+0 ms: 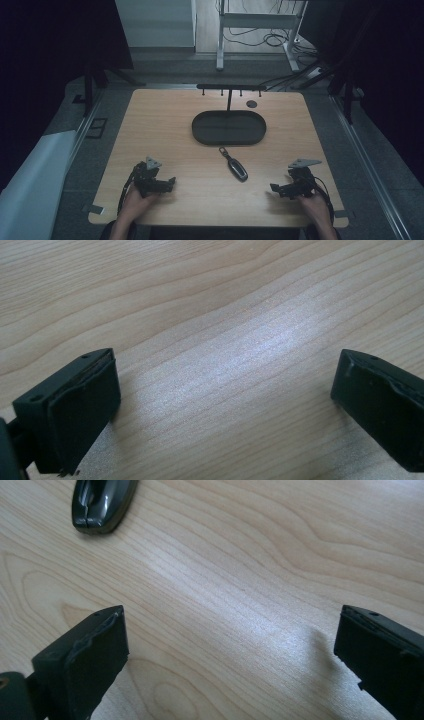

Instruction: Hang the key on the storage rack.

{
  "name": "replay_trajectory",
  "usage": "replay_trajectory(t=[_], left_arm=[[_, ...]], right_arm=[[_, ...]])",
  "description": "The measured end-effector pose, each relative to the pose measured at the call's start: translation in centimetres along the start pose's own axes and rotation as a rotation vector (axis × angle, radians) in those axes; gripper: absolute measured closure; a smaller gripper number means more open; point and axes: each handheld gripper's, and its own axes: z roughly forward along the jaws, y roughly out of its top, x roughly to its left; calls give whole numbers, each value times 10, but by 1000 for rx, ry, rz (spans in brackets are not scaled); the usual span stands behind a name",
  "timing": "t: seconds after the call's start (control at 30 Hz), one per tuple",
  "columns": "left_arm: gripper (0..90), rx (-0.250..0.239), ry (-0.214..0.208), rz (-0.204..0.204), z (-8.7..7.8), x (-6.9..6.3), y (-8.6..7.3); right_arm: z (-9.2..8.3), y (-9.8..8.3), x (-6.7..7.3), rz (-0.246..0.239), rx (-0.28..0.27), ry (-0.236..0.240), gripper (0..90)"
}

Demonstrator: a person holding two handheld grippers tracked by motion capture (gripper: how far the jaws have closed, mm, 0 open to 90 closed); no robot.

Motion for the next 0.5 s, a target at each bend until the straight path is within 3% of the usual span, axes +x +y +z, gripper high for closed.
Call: replay_trajectory(t=[0.5], left_arm=[[0,2,-1,2,0,0,0]], right_arm=[[5,0,4,-39,32,-26,0]])
